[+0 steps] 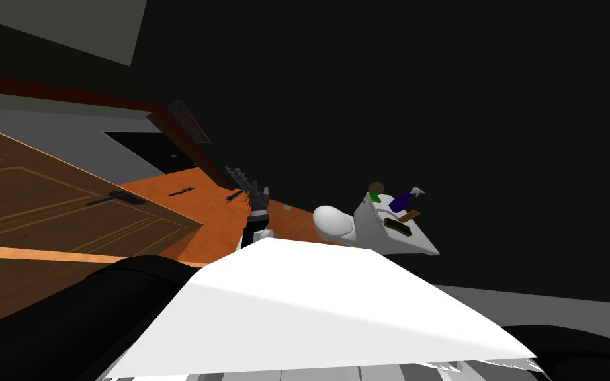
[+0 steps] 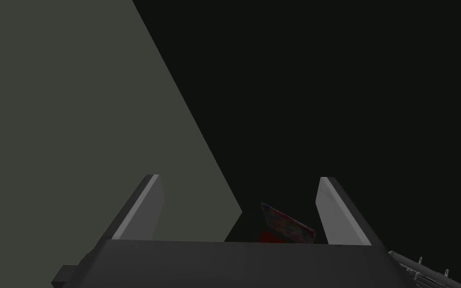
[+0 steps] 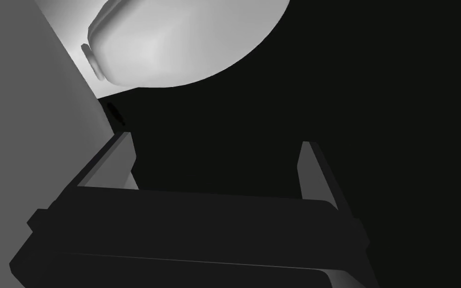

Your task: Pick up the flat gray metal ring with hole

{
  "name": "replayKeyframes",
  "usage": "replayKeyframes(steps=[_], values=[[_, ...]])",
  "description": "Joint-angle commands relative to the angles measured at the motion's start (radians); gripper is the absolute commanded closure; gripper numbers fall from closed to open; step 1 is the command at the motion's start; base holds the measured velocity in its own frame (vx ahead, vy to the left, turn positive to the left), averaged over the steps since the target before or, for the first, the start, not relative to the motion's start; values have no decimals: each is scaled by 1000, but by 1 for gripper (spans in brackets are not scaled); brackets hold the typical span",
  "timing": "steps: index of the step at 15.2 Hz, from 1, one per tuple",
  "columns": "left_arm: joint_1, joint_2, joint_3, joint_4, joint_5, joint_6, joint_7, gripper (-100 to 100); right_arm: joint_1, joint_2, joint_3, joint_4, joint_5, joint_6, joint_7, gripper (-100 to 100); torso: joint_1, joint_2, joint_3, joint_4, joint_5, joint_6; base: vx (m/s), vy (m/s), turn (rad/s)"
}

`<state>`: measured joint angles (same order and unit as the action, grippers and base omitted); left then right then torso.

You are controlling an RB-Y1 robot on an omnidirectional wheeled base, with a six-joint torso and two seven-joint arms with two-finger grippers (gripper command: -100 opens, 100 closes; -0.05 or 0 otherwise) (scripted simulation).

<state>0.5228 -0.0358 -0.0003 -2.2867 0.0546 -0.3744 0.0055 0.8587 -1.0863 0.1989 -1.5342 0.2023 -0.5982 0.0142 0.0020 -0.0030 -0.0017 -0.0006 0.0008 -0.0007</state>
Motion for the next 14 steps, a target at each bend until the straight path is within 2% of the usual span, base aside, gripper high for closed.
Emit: replayKeyframes(steps=[1, 3, 4, 6, 7, 8, 9, 11, 12, 13, 14], values=[[0, 0, 0, 0, 0, 0, 0, 0, 31, -50, 20, 50, 14, -1, 24, -100, 0, 0, 0, 0, 0, 0, 64, 38, 264], [0, 0, 0, 0, 0, 0, 0, 0, 31, -76, 20, 59, 14, -1, 24, -100, 0, -1, -1, 0, 0, 0, 63, 26, 144], [0, 0, 0, 0, 0, 0, 0, 0, 54, -110, 32, 100, 22, -3, 38, -100, 0, -1, -1, 0, 0, 1, 55, 30, 143], [0, 0, 0, 0, 0, 0, 0, 0, 54, -129, 32, 100, 22, -3, 38, -100, 0, -1, 0, 0, 0, 0, 49, 22, 100], [0, 0, 0, 0, 0, 0, 0, 0, 76, -163, 44, 137, 29, -6, 51, -100, 0, 0, 0, 0, 0, 0, 56, 20, 197], [0, 0, 0, 0, 0, 0, 0, 0, 76, -180, 44, 140, 29, -6, 51, -100, 0, -1, 0, 0, 0, 0, 61, 22, 188], [0, 0, 0, 0, 0, 0, 0, 0, 97, -205, 55, 171, 36, -8, 63, -100, 0, -1, -1, 0, 0, 0, 68, 23, 262], [0, 0, 0, 0, 0, 0, 0, 0, 97, -231, 55, 178, 36, -8, 63, -100, -1, -2, -1, 0, 0, 0, 60, 7, 99], [0, 0, 0, 0, 0, 0, 0, 0, 117, -264, 66, 214, 43, -11, 76, -100, -1, -1, -1, 0, 0, 1, 53, 15, 116], [0, 0, 0, 0, 0, 0, 0, 0, 117, -279, 66, 214, 43, -11, 76, -100, -1, -1, -1, 0, 0, 0, 59, 19, 168], [0, 0, 0, 0, 0, 0, 0, 0, 136, -309, 76, 247, 49, -14, 88, -100, 0, -1, -1, 0, 0, 0, 73, 22, 220]])
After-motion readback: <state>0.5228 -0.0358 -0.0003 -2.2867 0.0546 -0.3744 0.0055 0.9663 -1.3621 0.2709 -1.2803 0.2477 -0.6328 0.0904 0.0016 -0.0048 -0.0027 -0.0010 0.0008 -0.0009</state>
